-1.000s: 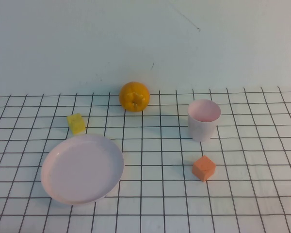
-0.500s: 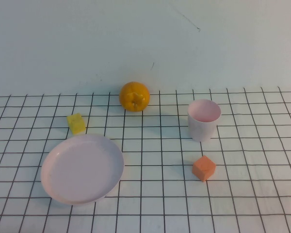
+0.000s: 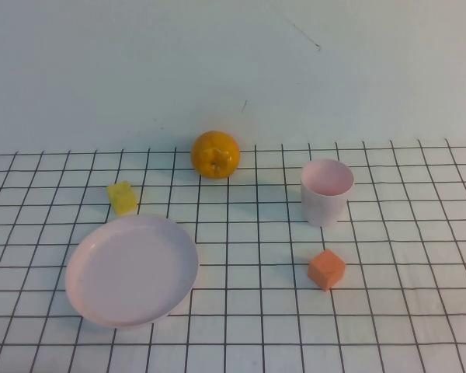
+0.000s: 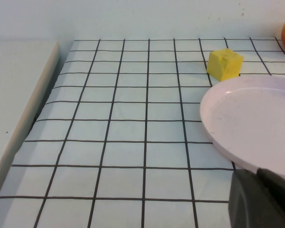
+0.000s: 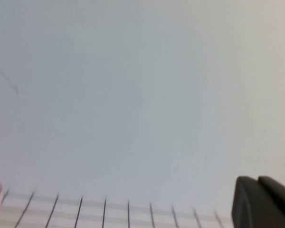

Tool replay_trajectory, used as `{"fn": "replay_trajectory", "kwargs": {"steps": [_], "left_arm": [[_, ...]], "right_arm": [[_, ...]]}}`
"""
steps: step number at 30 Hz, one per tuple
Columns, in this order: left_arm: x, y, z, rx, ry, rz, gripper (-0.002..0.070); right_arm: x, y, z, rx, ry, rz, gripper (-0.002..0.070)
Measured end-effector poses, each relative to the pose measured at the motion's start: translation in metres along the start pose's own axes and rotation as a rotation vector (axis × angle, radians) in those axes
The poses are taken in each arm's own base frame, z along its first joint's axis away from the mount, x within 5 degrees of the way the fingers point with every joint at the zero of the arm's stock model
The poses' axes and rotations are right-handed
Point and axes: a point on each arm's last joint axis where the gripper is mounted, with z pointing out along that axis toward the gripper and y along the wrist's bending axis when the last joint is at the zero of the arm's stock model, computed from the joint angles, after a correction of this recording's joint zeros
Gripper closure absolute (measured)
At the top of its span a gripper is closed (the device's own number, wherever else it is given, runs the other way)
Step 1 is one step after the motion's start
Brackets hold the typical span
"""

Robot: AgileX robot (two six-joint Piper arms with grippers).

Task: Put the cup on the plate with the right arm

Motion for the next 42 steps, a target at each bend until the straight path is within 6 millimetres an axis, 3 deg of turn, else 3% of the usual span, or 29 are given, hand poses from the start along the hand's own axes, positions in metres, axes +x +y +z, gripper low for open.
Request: {"fn": "replay_trajectory", "kwargs": {"steps": [7, 15, 20, 26, 28, 35, 38, 42], "left_arm": [[0.000, 0.000, 0.000, 0.000, 0.000, 0.000, 0.0678], [0.000, 0.000, 0.000, 0.000, 0.000, 0.000, 0.0678], [0.000, 0.000, 0.000, 0.000, 0.000, 0.000, 0.0678], [0.000, 0.000, 0.000, 0.000, 0.000, 0.000, 0.0678], [0.000, 0.000, 0.000, 0.000, 0.000, 0.000, 0.0678], [0.000, 0.000, 0.000, 0.000, 0.000, 0.000, 0.0678], [0.000, 0.000, 0.000, 0.000, 0.000, 0.000, 0.0678], [0.000, 0.000, 0.000, 0.000, 0.000, 0.000, 0.0678]], "right_arm": [[-0.029, -0.006, -0.005, 0.066, -0.328, 0.006, 0.0678], [-0.042, -0.012, -0.011, 0.108, -0.494, 0.099, 0.0678], [-0.056, -0.010, -0.006, 0.045, -0.277, 0.050, 0.0678], [-0.102, -0.016, 0.007, -0.018, 0.051, 0.049, 0.0678], [-0.117, -0.016, 0.022, -0.057, 0.183, 0.073, 0.0678], [-0.141, -0.002, 0.105, -0.340, 0.595, 0.008, 0.0678], [-0.141, 0.004, 0.151, -0.453, 0.694, -0.017, 0.0678], [-0.126, 0.017, 0.210, -0.564, 0.797, -0.050, 0.0678]]}}
